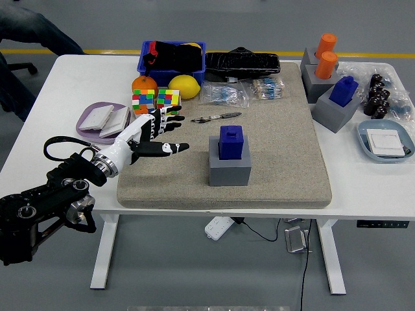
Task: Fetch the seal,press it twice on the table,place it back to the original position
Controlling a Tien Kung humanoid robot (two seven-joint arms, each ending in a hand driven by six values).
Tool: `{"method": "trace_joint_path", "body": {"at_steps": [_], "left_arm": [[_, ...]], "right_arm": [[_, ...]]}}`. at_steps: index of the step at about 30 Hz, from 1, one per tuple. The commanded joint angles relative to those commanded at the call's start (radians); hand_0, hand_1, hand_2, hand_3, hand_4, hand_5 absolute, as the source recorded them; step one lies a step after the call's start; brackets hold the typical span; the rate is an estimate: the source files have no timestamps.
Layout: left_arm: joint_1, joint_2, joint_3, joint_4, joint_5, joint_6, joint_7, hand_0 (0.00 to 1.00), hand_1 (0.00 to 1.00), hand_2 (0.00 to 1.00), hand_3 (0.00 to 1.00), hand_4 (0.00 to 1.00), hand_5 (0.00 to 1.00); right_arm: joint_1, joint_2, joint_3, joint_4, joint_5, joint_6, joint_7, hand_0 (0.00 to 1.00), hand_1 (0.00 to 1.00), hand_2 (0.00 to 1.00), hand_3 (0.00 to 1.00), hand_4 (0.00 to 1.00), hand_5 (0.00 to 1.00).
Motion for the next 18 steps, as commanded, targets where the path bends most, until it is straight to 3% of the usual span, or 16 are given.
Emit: {"method": "trace_joint_path", "body": {"at_steps": [18], "left_arm": [[0.016,-0.028,0.015,0.019,-0.015,0.014,-0.018,0.878,0.823,0.817,0.898,0.943,0.005]], "right_arm": [[-0.005,0.004,0.004,0.002,0.004,-0.001,0.002,0.931,0.780,0.786,0.794,0.834,0.474]]}}
